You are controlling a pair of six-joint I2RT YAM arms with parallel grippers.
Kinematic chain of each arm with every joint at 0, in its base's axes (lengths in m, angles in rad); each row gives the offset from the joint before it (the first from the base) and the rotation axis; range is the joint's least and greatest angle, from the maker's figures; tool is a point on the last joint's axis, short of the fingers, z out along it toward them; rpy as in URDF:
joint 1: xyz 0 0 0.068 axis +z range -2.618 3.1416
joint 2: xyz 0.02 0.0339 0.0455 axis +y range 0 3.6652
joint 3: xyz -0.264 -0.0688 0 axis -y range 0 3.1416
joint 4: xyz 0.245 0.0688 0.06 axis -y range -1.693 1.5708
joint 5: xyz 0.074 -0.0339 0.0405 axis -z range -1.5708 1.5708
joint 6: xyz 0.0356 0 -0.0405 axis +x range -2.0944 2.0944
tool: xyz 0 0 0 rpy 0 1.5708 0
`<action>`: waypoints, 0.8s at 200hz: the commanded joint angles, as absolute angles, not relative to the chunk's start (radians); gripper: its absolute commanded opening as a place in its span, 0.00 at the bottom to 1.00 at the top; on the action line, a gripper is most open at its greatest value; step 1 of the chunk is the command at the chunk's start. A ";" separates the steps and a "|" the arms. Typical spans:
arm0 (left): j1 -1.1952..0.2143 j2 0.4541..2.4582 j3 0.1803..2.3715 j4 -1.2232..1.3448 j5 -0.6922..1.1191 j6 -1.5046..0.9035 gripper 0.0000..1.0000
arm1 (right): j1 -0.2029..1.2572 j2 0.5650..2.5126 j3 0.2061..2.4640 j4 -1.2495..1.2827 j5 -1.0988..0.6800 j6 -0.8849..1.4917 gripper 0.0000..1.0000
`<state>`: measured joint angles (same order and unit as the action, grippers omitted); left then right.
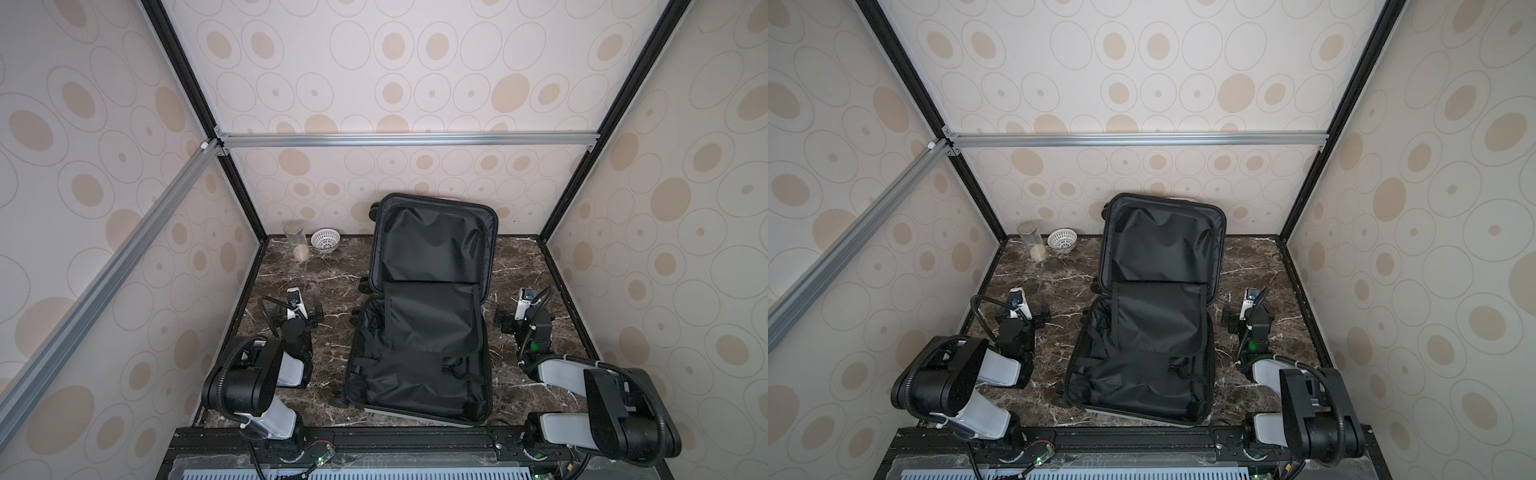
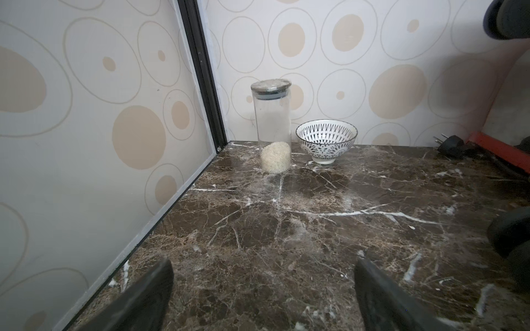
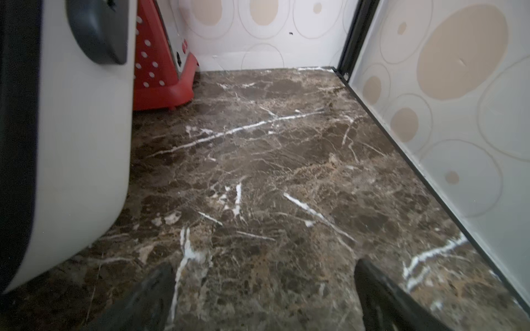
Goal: Open the suitcase zippers
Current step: Reset both arms
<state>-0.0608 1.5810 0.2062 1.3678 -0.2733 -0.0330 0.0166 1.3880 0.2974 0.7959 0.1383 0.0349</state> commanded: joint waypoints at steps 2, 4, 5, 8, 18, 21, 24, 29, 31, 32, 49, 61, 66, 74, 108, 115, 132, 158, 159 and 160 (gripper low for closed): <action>-0.052 1.575 0.212 1.376 -0.266 -0.045 0.99 | 0.016 1.558 0.309 1.054 0.071 0.014 0.99; -0.052 1.575 0.211 1.379 -0.267 -0.043 0.99 | 0.018 1.572 0.308 1.081 0.072 0.014 0.99; -0.052 1.576 0.211 1.380 -0.268 -0.043 0.99 | 0.017 1.577 0.309 1.091 0.071 0.016 0.99; -0.053 1.576 0.212 1.379 -0.267 -0.043 0.99 | 0.018 1.576 0.313 1.088 0.070 0.018 0.99; -0.052 1.574 0.212 1.375 -0.267 -0.043 0.98 | 0.018 1.501 0.354 0.883 0.071 0.019 1.00; -0.053 1.576 0.212 1.377 -0.267 -0.043 0.98 | 0.018 1.495 0.363 0.849 0.078 0.018 1.00; -0.054 1.577 0.212 1.379 -0.268 -0.042 0.99 | 0.020 1.501 0.363 0.857 0.082 0.020 1.00; -0.055 1.575 0.212 1.375 -0.267 -0.043 0.99 | 0.017 1.524 0.359 0.897 0.089 0.023 0.99; -0.054 1.575 0.212 1.375 -0.268 -0.043 0.98 | 0.018 1.534 0.359 0.913 0.092 0.023 0.99; -0.054 1.575 0.212 1.375 -0.267 -0.043 0.98 | 0.019 1.539 0.359 0.922 0.095 0.024 0.99; -0.054 1.575 0.212 1.376 -0.267 -0.043 0.99 | 0.022 1.530 0.406 0.819 0.095 0.023 1.00; -0.055 1.575 0.212 1.376 -0.268 -0.041 0.99 | 0.024 1.537 0.397 0.845 0.096 0.021 1.00; -0.055 1.575 0.212 1.376 -0.268 -0.042 0.99 | 0.023 1.545 0.390 0.872 0.097 0.019 1.00; -0.055 1.575 0.212 1.376 -0.268 -0.042 0.98 | 0.023 1.543 0.392 0.867 0.097 0.019 1.00; -0.055 1.575 0.212 1.376 -0.268 -0.041 0.99 | 0.023 1.536 0.398 0.842 0.096 0.021 1.00; -0.054 1.577 0.214 1.374 -0.268 -0.041 0.99 | 0.023 1.530 0.402 0.824 0.097 0.023 1.00; -0.055 1.577 0.215 1.371 -0.269 -0.043 0.99 | 0.024 1.535 0.400 0.834 0.096 0.021 1.00; -0.055 1.575 0.212 1.377 -0.268 -0.041 0.99 | 0.023 1.531 0.401 0.828 0.096 0.022 1.00; -0.055 1.575 0.212 1.377 -0.268 -0.041 0.99 | 0.024 1.532 0.401 0.828 0.096 0.022 1.00; -0.055 1.575 0.212 1.376 -0.268 -0.041 0.99 | 0.023 1.531 0.401 0.828 0.096 0.022 1.00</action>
